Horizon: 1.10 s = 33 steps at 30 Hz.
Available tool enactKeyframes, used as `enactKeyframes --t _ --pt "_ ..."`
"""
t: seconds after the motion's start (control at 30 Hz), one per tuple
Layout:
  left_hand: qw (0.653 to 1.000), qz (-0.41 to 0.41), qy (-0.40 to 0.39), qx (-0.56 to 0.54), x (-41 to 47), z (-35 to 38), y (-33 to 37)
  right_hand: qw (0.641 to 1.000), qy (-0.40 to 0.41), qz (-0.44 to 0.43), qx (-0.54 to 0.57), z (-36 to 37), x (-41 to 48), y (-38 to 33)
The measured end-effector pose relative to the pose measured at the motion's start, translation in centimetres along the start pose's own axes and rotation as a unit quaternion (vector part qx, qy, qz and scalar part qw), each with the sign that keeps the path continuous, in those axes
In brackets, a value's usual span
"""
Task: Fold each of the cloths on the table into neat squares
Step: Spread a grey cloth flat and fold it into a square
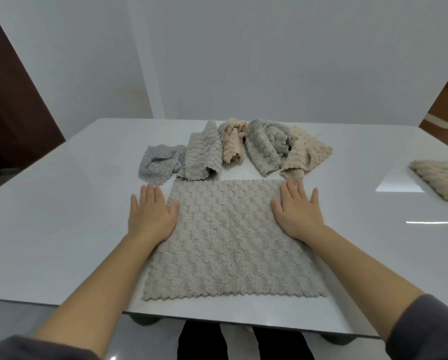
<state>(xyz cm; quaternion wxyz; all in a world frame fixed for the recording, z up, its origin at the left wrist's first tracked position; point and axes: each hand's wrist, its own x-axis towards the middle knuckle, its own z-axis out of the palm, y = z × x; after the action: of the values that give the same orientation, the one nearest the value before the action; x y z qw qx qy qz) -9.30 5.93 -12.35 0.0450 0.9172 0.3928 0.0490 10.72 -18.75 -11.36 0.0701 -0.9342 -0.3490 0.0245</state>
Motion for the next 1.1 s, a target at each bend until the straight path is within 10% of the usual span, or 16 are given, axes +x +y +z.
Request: enactKeyframes --t 0.1,0.3,0.73,1.1 --pt "0.982 0.140 0.119 -0.051 -2.9 -1.2 -0.2 0.994 0.082 -0.065 0.021 -0.7 -3.3 -0.8" --pt "0.897 0.420 -0.003 -0.137 -11.7 -3.3 1.6 0.958 0.061 -0.261 0.099 -1.0 -10.7 -2.9" --pt "0.902 0.402 0.102 -0.117 -12.4 -2.2 2.1 0.950 0.090 -0.288 0.077 0.0 -12.3 -4.6" --pt "0.916 0.356 0.038 -0.183 -12.9 -2.1 -2.5 0.947 0.092 -0.251 0.178 -1.1 -10.5 1.9"
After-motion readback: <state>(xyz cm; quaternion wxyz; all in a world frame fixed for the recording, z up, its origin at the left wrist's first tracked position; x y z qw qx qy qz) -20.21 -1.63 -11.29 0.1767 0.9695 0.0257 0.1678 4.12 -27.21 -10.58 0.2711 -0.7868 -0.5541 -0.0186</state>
